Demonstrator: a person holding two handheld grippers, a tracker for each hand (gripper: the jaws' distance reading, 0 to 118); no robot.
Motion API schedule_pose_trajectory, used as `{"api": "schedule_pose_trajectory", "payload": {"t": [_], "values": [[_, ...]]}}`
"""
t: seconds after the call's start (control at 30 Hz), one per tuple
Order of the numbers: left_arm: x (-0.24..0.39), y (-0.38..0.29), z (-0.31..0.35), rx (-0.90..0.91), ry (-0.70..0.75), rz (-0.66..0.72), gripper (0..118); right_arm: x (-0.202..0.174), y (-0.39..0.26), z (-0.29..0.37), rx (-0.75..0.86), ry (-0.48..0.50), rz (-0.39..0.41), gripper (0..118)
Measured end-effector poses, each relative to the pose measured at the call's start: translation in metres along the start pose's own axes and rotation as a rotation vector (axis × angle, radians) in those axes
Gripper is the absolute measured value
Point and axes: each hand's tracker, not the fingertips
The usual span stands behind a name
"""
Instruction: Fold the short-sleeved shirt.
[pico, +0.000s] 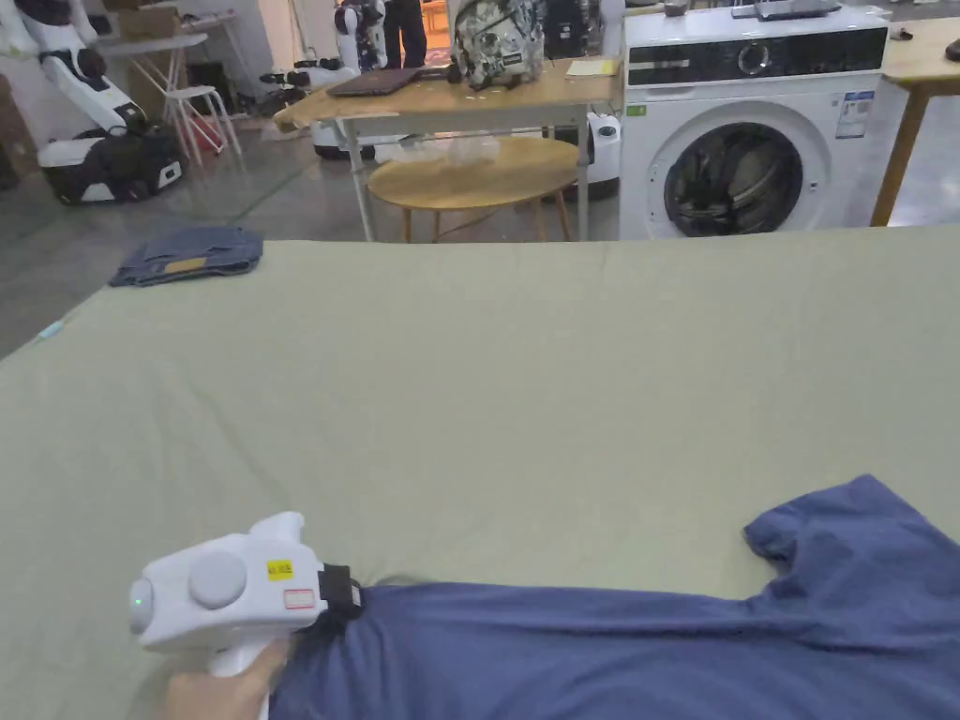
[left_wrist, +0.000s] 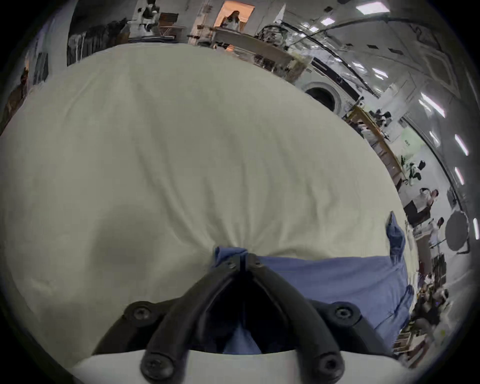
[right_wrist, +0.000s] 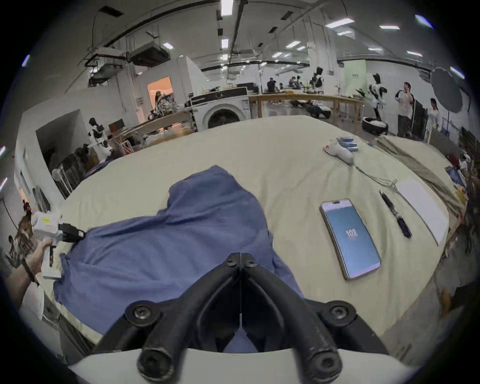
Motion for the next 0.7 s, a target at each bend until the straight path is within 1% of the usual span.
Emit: {"api": "schedule_pose_trajectory", "payload": {"t": [0.03,0.07,0.1,0.13,0.2,0.27,0.3,0.33,0.37,0.4,0.43,0.47,0.5,0.53,0.57,0.6,0.67,0.7], "values": [[0.007,-0.001,0.003,-0.011,0.026,-0.054,0,-0.001,0.012,-0.006,0.002,0.008,0.005,6],[0.013,-0.001,0.003,-0.016,0.044,-0.089,0,-0.004,0.028,-0.015,-0.018,0.016,0.022,27],[0.018,0.002,0.001,-0.036,0.067,-0.117,0,-0.007,0.044,-0.026,-0.054,0.015,0.042,53],[0.022,0.004,-0.002,-0.056,0.086,-0.143,0,-0.01,0.06,-0.04,-0.086,0.024,0.059,64],[0.034,0.002,0.003,-0.079,0.102,-0.172,0,-0.01,0.09,-0.076,-0.154,0.065,0.074,64],[0.037,0.003,0.003,-0.089,0.103,-0.175,0,-0.007,0.11,-0.118,-0.19,0.048,0.081,64],[0.038,0.002,0.006,-0.091,0.103,-0.174,0,-0.005,0.12,-0.142,-0.239,0.036,0.085,64],[0.039,0.001,0.007,-0.091,0.105,-0.176,0,-0.002,0.124,-0.168,-0.325,0.01,0.077,62],[0.041,0.0,0.008,-0.092,0.107,-0.179,0,0.001,0.125,-0.191,-0.389,0.001,0.069,48],[0.044,-0.001,0.008,-0.094,0.11,-0.185,0,0.004,0.123,-0.208,-0.457,0.015,0.064,27],[0.043,-0.001,0.01,-0.093,0.116,-0.194,0,0.007,0.119,-0.226,-0.501,0.037,0.054,8],[0.044,-0.001,0.011,-0.095,0.118,-0.204,0,0.008,0.111,-0.231,-0.525,0.04,0.024,2],[0.044,-0.001,0.012,-0.096,0.117,-0.204,0,0.005,0.105,-0.232,-0.523,-0.019,0.034,2],[0.044,-0.001,0.012,-0.097,0.115,-0.195,0,0.001,0.103,-0.219,-0.427,-0.067,0.099,2],[0.039,0.002,0.01,-0.094,0.112,-0.183,0,-0.001,0.103,-0.213,-0.413,-0.007,0.086,2],[0.038,0.0,0.011,-0.086,0.107,-0.177,0,-0.004,0.102,-0.209,-0.409,-0.041,0.084,2],[0.041,-0.005,0.016,-0.069,0.101,-0.199,0,-0.005,0.1,-0.198,-0.392,-0.025,0.106,1],[0.037,-0.004,0.018,-0.06,0.077,-0.217,0,-0.004,0.102,-0.191,-0.372,-0.026,0.107,1]]}}
